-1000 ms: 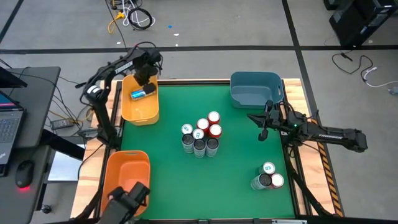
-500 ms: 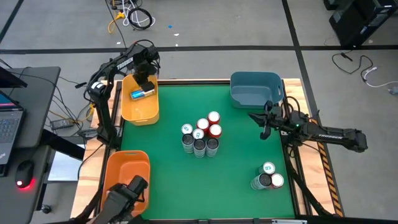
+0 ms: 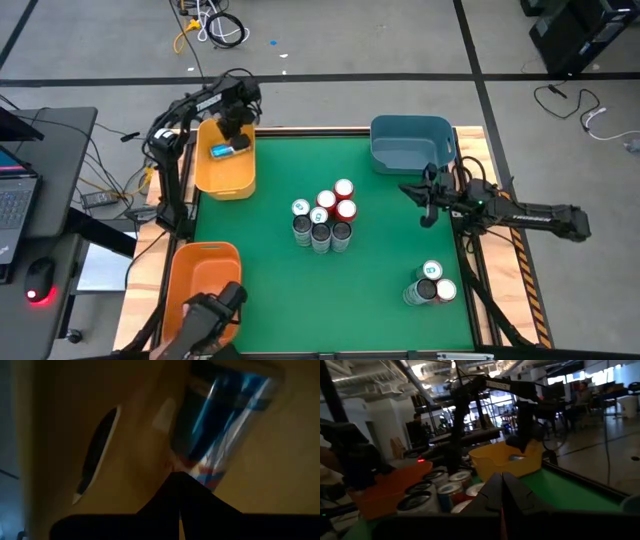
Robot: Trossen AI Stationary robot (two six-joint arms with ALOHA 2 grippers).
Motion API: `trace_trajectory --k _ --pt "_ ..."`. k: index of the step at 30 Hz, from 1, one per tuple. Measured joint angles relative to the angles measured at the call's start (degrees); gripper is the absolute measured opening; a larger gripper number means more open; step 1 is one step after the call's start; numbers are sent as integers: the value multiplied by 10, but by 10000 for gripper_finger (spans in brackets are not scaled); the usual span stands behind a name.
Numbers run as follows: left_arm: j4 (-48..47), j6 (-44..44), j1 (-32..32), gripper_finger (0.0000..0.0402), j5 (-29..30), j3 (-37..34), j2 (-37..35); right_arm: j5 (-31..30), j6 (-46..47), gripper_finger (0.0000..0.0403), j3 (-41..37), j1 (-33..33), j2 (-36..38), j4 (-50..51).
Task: Sort soda cans
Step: Remove the blue soda can from the yellow bin
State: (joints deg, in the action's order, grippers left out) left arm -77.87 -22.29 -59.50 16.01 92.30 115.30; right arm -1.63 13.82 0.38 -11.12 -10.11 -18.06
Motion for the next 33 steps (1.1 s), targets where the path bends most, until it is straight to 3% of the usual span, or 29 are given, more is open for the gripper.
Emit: trace_trajectory --k 8,15,23,30,33 --pt "20 -15 44 0 -3 10 2 0 0 0 0 16 0 -6" --pt "57 -17 70 0 -57 30 2 -1 -7 0 24 34 -20 -10" --pt "66 -32 102 0 -80 86 0 -1 -37 0 106 50 -125 -9" --pt "-33 -14 132 0 -80 214 -2 -1 -68 0 211 64 -242 -2" --pt "-45 13 141 0 -87 228 -26 -1 -89 0 258 71 -291 15"
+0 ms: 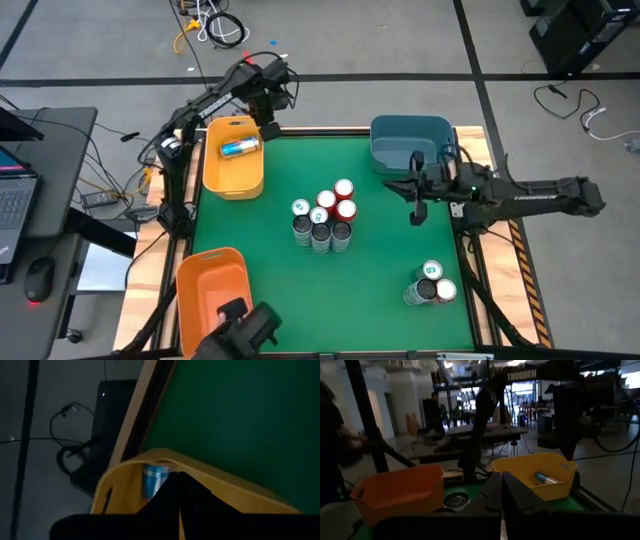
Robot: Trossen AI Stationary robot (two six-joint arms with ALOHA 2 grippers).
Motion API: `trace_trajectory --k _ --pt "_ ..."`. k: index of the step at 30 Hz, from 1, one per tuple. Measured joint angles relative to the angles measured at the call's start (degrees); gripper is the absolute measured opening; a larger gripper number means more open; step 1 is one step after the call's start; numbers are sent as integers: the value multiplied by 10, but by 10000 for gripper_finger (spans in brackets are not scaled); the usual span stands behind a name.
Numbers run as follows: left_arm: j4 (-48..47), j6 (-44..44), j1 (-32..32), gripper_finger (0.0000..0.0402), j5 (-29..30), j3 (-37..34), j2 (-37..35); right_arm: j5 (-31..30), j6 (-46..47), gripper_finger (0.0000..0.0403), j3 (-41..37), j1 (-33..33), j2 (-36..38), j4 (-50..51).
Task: Sort soda cans
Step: Remove the blue soda can from the yellow bin
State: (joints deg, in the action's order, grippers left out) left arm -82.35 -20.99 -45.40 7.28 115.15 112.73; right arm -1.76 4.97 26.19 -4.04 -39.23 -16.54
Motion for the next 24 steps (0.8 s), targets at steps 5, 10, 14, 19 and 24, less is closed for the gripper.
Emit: trace_trajectory --k 5,10,14,19,24 --pt "-14 41 -4 0 1 -36 -67 1 -24 0 49 9 -72 10" --pt "16 49 -19 0 0 -139 -129 1 -26 0 71 11 -124 8" --pt "72 24 -33 0 0 -226 -148 1 -26 1 78 11 -152 7" --pt "114 18 -47 1 -22 -273 -147 2 -19 2 79 14 -176 -6" --pt "129 22 -61 19 -20 -287 -145 3 -17 1 79 21 -190 -18"
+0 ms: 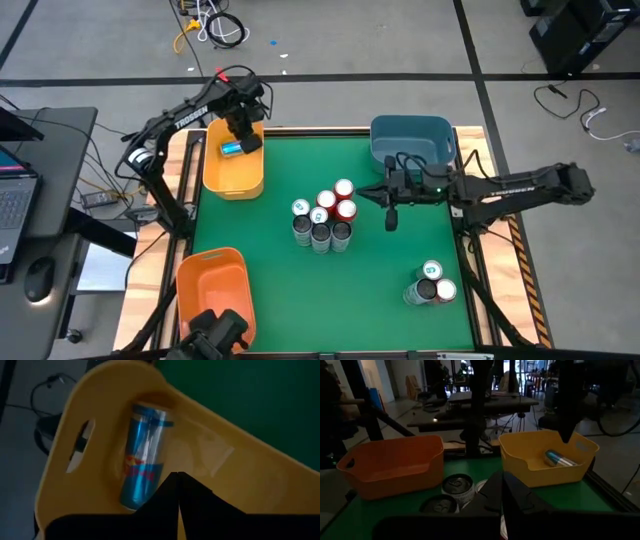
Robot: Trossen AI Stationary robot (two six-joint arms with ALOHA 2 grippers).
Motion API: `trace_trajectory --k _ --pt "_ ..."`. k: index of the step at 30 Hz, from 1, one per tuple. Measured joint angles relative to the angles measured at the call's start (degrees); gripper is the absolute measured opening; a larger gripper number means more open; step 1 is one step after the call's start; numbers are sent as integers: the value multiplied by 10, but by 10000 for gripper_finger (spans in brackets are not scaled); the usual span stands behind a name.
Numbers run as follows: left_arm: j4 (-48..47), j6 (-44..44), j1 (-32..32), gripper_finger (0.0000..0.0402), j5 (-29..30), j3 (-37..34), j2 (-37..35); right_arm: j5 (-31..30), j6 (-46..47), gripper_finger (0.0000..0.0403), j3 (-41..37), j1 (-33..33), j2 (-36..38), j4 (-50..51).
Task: Sort soda cans
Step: Remove the blue soda can from the yellow bin
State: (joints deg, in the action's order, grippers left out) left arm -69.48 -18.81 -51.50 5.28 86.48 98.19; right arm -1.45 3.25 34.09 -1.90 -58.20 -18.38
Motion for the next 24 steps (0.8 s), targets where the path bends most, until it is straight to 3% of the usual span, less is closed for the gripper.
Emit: trace_trajectory --k 14,19,24 --pt "58 9 -20 196 56 -77 0 0 2 1 0 3 -3 -17" --pt "70 10 -27 217 48 -82 9 0 2 1 0 3 -3 -17" --pt "23 -11 -21 218 22 -82 13 0 -3 1 0 3 -3 -17"
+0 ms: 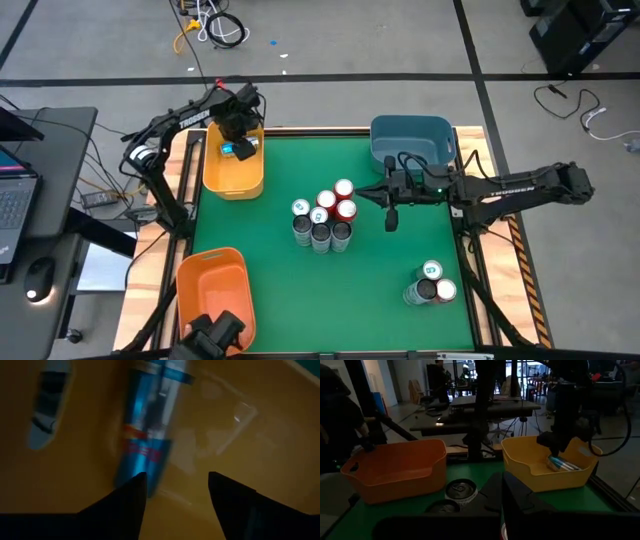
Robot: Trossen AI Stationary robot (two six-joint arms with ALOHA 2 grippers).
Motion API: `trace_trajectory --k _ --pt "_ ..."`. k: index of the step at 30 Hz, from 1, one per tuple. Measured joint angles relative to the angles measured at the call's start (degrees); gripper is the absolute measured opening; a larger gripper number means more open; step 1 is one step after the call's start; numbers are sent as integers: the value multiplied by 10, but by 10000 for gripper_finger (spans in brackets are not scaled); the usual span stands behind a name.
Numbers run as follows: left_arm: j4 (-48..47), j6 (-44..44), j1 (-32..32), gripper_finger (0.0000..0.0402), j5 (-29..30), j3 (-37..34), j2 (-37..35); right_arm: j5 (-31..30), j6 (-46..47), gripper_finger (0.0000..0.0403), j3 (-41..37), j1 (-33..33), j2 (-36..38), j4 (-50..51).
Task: Sort soda cans
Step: Remove the blue soda can from the yellow bin
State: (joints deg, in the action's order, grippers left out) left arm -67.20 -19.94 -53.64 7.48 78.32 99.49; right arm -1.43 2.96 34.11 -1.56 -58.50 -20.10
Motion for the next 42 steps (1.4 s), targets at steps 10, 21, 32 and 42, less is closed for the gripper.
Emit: trace_trajectory --k 10,21,32,42 --pt "-69 24 106 135 4 47 -67 0 -19 0 0 2 -9 -52" --pt "-25 88 176 5 -48 -52 -245 2 -45 2 154 58 -151 38" --pt "-8 122 236 1 -73 -87 -338 2 -47 45 334 51 -333 93" --pt "237 113 220 1 -131 -172 -490 29 -75 72 617 -6 -508 296"
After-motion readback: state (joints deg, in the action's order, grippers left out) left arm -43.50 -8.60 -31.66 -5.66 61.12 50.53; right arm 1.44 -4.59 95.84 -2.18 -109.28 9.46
